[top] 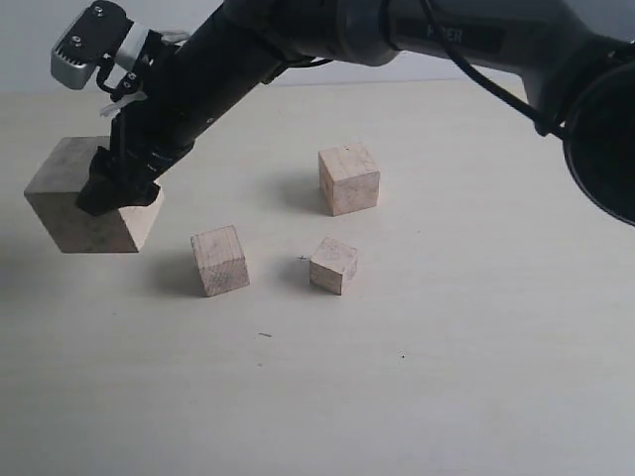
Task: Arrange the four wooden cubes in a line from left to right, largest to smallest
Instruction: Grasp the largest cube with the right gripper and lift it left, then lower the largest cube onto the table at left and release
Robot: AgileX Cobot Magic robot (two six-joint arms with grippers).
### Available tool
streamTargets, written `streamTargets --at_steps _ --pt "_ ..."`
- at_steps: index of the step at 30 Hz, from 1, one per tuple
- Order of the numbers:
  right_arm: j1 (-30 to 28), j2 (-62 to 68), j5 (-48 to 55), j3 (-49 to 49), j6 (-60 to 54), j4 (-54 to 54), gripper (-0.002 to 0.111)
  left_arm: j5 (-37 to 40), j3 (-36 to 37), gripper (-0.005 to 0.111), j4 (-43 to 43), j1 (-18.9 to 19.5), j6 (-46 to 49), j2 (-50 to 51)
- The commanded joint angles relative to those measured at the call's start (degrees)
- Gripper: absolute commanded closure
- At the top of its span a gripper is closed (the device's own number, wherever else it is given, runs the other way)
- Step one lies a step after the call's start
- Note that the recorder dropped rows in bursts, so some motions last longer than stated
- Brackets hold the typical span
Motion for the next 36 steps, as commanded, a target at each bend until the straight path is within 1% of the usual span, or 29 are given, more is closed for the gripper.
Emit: streamTargets --at_steps 1,5,8,12,14,16,24,33,36 --pt "-0.2 1.1 -0.5 -0.4 -4.1 4.0 0.108 0.0 0.0 0.107 0.0 -0.3 0.0 -0.3" --pt "-0.2 2.6 -0.1 -0.4 -4.1 1.4 0.108 0.0 0.0 0.107 0.0 -0.3 0.0 -0.3" --pt "-0.2 3.3 1.7 -0.4 -3.9 -3.4 0.108 0.0 0.0 0.107 0.0 -0.3 0.0 -0.3" --pt "-0.3 3.3 2.6 -0.4 0.8 -11.5 0.108 0.0 0.0 0.107 0.0 -0.3 0.0 -0.3" --pt "-0.6 3.2 2.6 -0.4 3.0 -12.8 0.108 0.0 0.0 0.107 0.0 -0.3 0.0 -0.3" --pt "-1.2 3.0 3.2 -0.4 4.5 -12.8 0.108 0.0 0.0 0.107 0.0 -0.3 0.0 -0.3" --pt "-4.6 2.1 7.2 -0.4 4.9 -12.8 0.108 0.0 0.0 0.107 0.0 -0.3 0.0 -0.3" --pt "-5.7 2.1 7.4 -0.4 4.9 -13.8 0.108 0.0 0.0 0.107 0.0 -0.3 0.0 -0.3" --pt "-5.7 2.3 5.5 -0.4 3.5 -12.0 0.108 0.0 0.0 0.107 0.0 -0.3 0.0 -0.3"
